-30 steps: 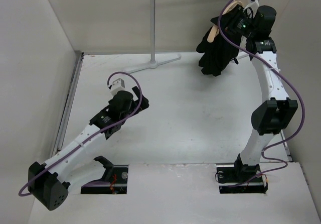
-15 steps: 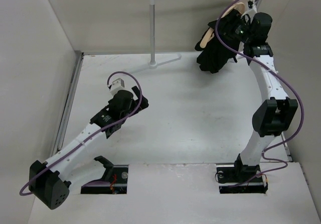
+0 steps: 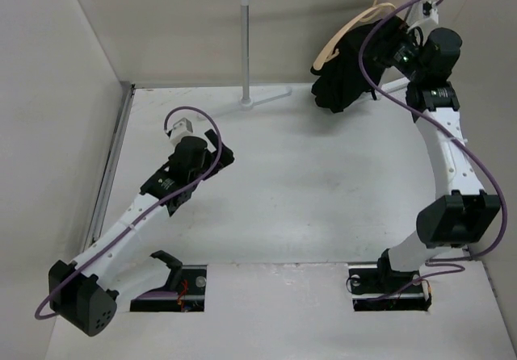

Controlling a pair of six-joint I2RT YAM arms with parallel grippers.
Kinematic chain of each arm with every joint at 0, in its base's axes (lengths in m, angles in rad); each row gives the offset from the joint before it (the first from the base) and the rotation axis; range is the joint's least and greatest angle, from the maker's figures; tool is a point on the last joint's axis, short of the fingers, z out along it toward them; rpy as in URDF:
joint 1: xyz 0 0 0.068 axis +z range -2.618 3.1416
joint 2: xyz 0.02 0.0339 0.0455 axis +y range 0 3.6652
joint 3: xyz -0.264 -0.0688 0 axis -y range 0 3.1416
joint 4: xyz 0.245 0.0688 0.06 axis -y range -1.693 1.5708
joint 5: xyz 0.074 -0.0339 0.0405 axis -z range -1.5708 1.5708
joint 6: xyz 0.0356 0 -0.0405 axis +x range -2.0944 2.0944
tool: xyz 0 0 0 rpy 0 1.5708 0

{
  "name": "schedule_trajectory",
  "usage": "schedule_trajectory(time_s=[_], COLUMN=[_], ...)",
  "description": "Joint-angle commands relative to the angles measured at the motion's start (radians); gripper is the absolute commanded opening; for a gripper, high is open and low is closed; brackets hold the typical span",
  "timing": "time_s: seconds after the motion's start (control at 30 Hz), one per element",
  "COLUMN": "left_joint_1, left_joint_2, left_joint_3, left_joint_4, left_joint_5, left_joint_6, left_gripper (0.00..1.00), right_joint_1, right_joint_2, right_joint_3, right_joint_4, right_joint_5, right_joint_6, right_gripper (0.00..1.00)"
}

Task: Place the trousers on the hanger
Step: Reset both arms

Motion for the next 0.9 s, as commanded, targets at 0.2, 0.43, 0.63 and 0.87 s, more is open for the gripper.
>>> schedule_trajectory(time_s=[0.2, 0.43, 0.63, 0.87], left_joint_1=[-0.036, -0.142, -0.196, -0.246], left_joint_2=[0.135, 0.285, 0.350, 0.419], left_joint_3=[0.174, 0.194, 0.188, 0.208], left_joint_4=[-0.085, -0.081, -0.021, -0.030], left_joint_5=[0.000, -0.010, 0.001, -0.002], left_joint_6=[0.037, 0.049, 0.069, 0.093], left_gripper=[1.00, 1.00, 1.00, 1.00], right_joint_1=[0.021, 0.106, 0.107, 0.107], right_joint_2=[-0.397, -0.684, -0.786, -0.814], right_joint_3=[-0.499, -0.957, -1.081, -1.040], right_joint_4=[0.025, -0.197, -0.343, -0.394], right_joint_5=[0.257, 0.579, 0.688, 0.698], right_joint_6=[0.026, 0.070, 0.083, 0.077], right_gripper=[1.00, 1.00, 1.00, 1.00])
